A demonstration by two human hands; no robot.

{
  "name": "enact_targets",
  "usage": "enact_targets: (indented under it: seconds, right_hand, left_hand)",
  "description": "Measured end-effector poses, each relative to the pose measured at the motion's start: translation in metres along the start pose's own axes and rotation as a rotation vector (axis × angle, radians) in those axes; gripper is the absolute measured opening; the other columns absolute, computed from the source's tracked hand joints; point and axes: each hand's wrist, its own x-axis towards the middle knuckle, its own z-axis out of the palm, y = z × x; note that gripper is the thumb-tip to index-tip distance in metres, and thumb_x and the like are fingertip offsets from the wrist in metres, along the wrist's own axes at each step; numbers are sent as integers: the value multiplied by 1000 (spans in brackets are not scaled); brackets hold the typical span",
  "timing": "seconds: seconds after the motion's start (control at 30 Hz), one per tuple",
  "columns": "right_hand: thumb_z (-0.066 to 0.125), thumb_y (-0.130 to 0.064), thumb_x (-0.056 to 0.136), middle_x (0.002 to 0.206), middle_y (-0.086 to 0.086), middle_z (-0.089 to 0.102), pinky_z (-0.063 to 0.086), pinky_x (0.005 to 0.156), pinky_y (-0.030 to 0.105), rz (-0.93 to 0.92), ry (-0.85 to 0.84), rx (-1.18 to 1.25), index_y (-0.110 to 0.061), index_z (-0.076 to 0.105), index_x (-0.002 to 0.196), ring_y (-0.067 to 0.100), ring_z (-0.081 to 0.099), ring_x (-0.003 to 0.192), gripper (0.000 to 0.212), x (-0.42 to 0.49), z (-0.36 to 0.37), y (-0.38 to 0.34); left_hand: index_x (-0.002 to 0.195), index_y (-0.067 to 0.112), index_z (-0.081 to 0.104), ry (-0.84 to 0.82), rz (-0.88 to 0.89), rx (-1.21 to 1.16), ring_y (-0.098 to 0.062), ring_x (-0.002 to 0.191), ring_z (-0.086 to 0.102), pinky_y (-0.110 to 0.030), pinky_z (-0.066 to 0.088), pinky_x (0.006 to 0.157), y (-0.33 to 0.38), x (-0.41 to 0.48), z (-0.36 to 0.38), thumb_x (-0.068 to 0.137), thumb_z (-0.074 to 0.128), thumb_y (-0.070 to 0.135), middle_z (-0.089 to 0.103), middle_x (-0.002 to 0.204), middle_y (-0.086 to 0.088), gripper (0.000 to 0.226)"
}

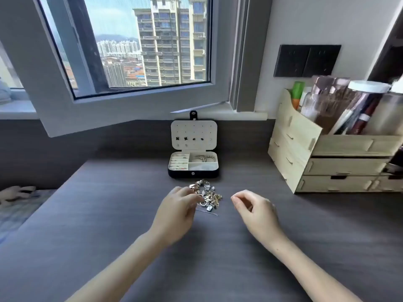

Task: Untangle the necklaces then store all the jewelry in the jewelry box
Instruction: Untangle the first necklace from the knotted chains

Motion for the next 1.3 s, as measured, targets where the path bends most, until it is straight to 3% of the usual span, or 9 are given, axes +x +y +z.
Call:
enact_targets:
  seconds: [0.17,0.37,0.53,0.7,0.87,0.97,1.1,1.2,1.3]
  right_hand:
    - [68,-24,83,76,-11,65,43,68,27,-7,2,-142,-24,68,79,10,54,71,4,29,25,13]
    - [68,-46,79,74,-9,57,37,66,26,-37,-35,-305,-24,67,77,13,51,76,22,51,46,17]
    - [67,-46,79,72,-14,47,27,64,22,0,-139,-324,-25,64,77,10,47,78,21,59,44,15]
    - [67,-37,81,73,-11,54,28,64,24,17,-169,-303,-27,58,68,12,50,78,19,51,34,16]
    - [67,-37,82,75,-10,57,25,64,23,39,-185,-327,-26,57,67,12,50,79,21,36,21,17]
    - [68,-39,81,74,-10,57,26,63,21,56,-191,-327,-26,57,66,11,50,78,22,24,11,17]
    - [68,-40,80,71,-12,56,33,66,9,71,-231,-299,-29,55,63,4,50,76,24,5,0,15]
    - [68,-41,79,70,-13,56,33,67,8,54,-281,-282,-30,54,62,3,50,76,24,-8,-5,9]
    - [67,-43,79,68,-12,58,34,64,11,59,-375,-239,-28,60,63,2,51,74,23,-15,-10,2]
  left_hand:
    - [102,26,69,-106,138,88,-21,85,59,-29,51,68,-1,4,20,75,55,5,66,100,5,36]
    - [122,31,59,-216,127,173,-22,116,55,-36,47,91,-20,-7,18,94,40,39,61,125,2,35]
    - [119,29,63,-262,81,257,-23,119,53,-40,44,96,-46,-10,5,96,36,43,60,127,-1,39]
    - [110,24,68,-243,5,306,-29,116,56,-46,38,103,-42,-7,-2,94,36,40,63,120,-6,40]
    - [121,26,62,-335,189,233,-28,124,50,-48,38,104,-8,-10,14,96,36,42,57,132,-5,39]
    - [127,29,58,-378,171,219,-25,128,48,-50,39,104,-6,-14,23,97,29,45,52,138,-1,44]
    - [126,25,60,-345,80,233,-24,126,50,-43,36,107,-17,-16,19,98,24,46,56,134,0,50]
    - [120,22,64,-315,34,265,-25,124,51,-39,26,104,-23,-13,13,98,22,46,60,128,-3,53]
    - [116,18,66,-294,18,273,-28,122,51,-40,28,103,-19,-10,9,97,28,44,61,124,-6,49]
